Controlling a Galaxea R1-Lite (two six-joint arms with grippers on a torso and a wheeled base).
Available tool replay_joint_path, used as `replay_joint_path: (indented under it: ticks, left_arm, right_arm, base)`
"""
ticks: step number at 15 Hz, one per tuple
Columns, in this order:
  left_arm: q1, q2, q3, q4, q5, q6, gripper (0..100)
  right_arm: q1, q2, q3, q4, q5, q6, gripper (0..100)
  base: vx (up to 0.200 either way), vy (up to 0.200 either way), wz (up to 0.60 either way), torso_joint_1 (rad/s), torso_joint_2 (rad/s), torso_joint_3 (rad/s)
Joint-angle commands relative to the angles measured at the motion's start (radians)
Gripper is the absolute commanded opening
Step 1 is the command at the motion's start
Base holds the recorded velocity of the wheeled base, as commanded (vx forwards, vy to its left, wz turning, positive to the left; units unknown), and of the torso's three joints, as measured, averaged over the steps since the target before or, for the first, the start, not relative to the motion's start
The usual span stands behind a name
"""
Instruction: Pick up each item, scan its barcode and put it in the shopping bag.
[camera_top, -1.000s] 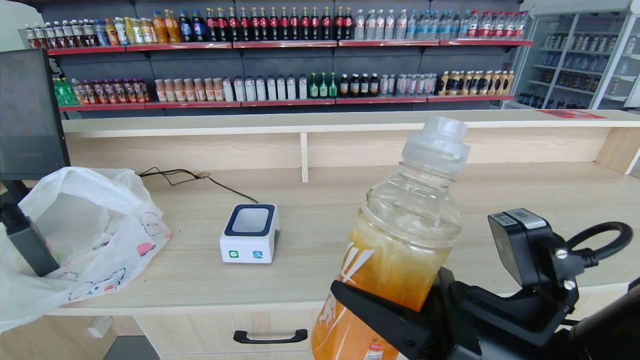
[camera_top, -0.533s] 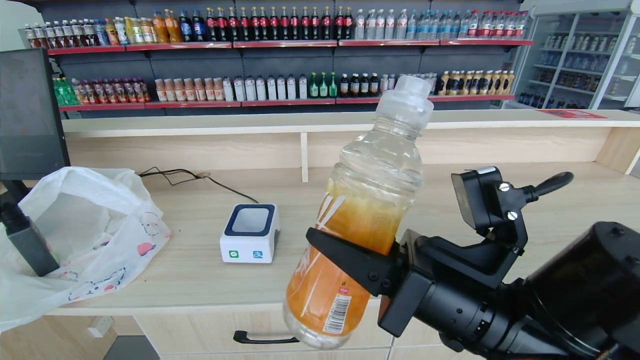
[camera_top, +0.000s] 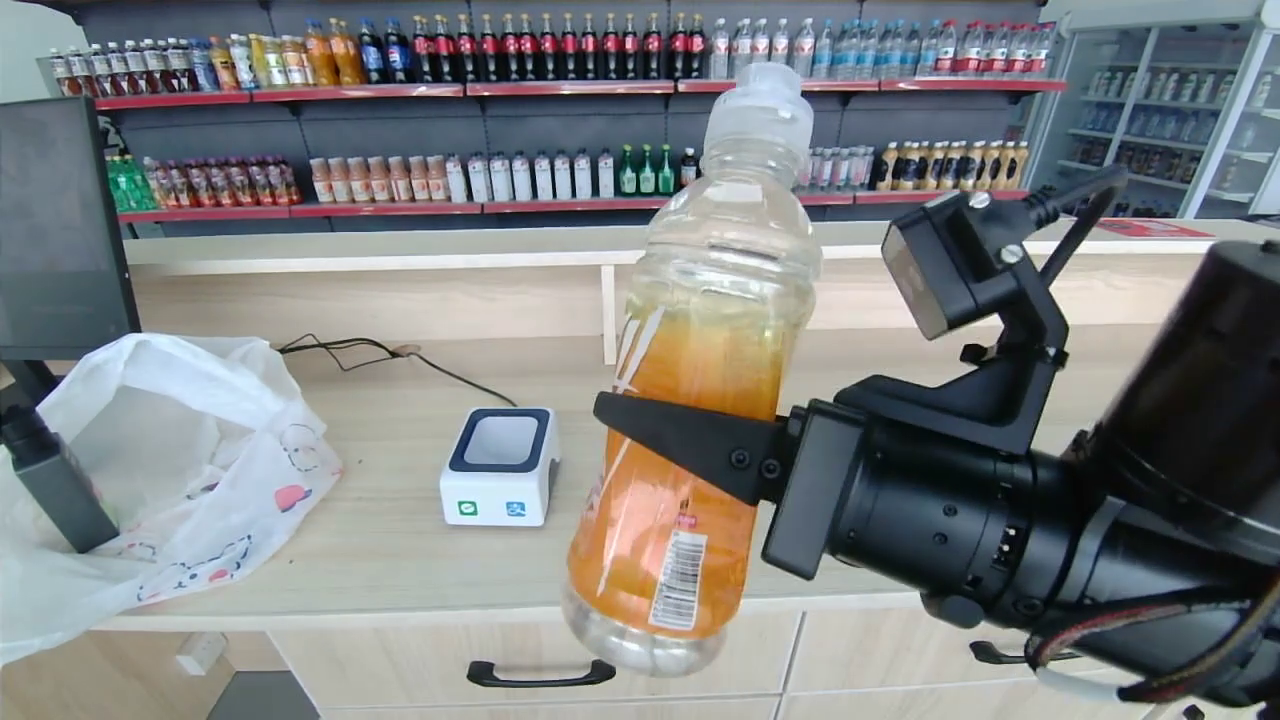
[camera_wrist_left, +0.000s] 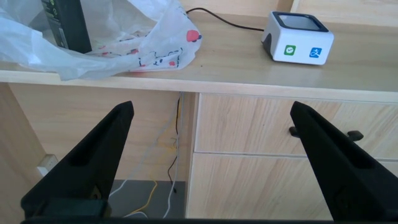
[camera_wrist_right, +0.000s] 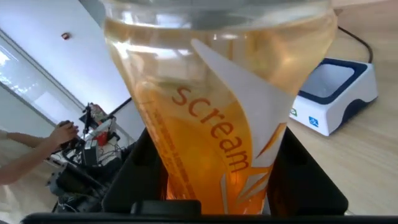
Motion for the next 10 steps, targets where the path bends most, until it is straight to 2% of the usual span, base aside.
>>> replay_joint_path:
  ticks: [1,3,7,10]
  left_arm:
    - [0.0,0.0,0.0,0.0,0.0,0.0,100]
    - [0.0,0.0,0.0,0.0,0.0,0.0,100]
    - [0.0,0.0,0.0,0.0,0.0,0.0,100]
    - [0.0,0.0,0.0,0.0,0.0,0.0,100]
  right_arm:
    - [0.0,-0.077,-0.12,0.186,-0.078,0.029,0]
    - [0.0,-0.071,-0.18,0.279,-0.154,0.035,0]
    - [-0.001,-0.079,-0.217,0.348,-0.176,0.046,0]
    - [-0.001,-0.08,-0.215,0.35,-0.187,0.06,0]
  base:
    - [0.0,0.0,0.0,0.0,0.0,0.0]
    - [0.0,0.0,0.0,0.0,0.0,0.0]
    - [0.0,0.0,0.0,0.0,0.0,0.0]
    - [0.0,0.0,0.0,0.0,0.0,0.0]
